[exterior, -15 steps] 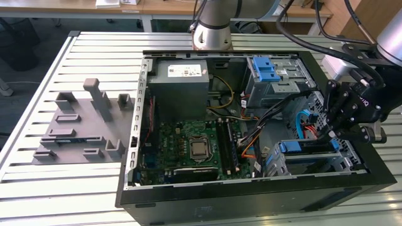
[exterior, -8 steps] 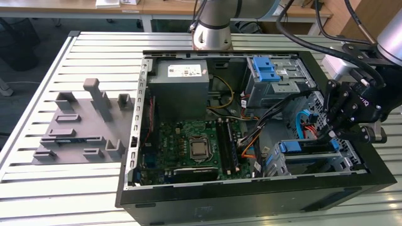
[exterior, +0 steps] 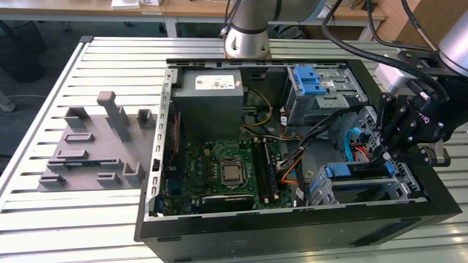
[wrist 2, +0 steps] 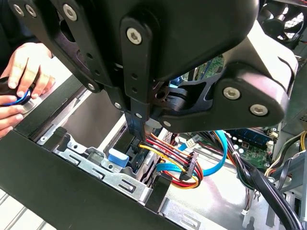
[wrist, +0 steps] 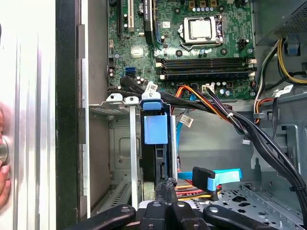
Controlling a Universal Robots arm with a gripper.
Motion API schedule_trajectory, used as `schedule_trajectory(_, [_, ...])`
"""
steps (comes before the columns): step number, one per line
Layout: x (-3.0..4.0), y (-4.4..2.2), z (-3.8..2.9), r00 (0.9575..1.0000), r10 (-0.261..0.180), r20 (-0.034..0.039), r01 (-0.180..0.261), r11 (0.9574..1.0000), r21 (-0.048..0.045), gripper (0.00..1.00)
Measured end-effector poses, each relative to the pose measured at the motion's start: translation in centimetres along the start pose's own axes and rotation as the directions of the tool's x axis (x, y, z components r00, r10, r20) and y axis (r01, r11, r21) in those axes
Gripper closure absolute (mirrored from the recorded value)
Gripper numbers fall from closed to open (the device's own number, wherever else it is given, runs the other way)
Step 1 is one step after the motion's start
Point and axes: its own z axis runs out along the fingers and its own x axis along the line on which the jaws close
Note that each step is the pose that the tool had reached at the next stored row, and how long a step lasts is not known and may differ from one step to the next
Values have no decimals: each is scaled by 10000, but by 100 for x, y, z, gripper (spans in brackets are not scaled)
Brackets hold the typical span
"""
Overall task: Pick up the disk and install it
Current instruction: 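Insert the second disk wire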
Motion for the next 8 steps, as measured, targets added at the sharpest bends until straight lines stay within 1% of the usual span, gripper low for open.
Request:
schedule_trajectory(2, [0, 9, -1, 10000, 1, -2, -1, 10000, 16, 89])
schedule_trajectory(8, [3, 57, 2, 10000, 6, 10, -6, 9999, 165, 89])
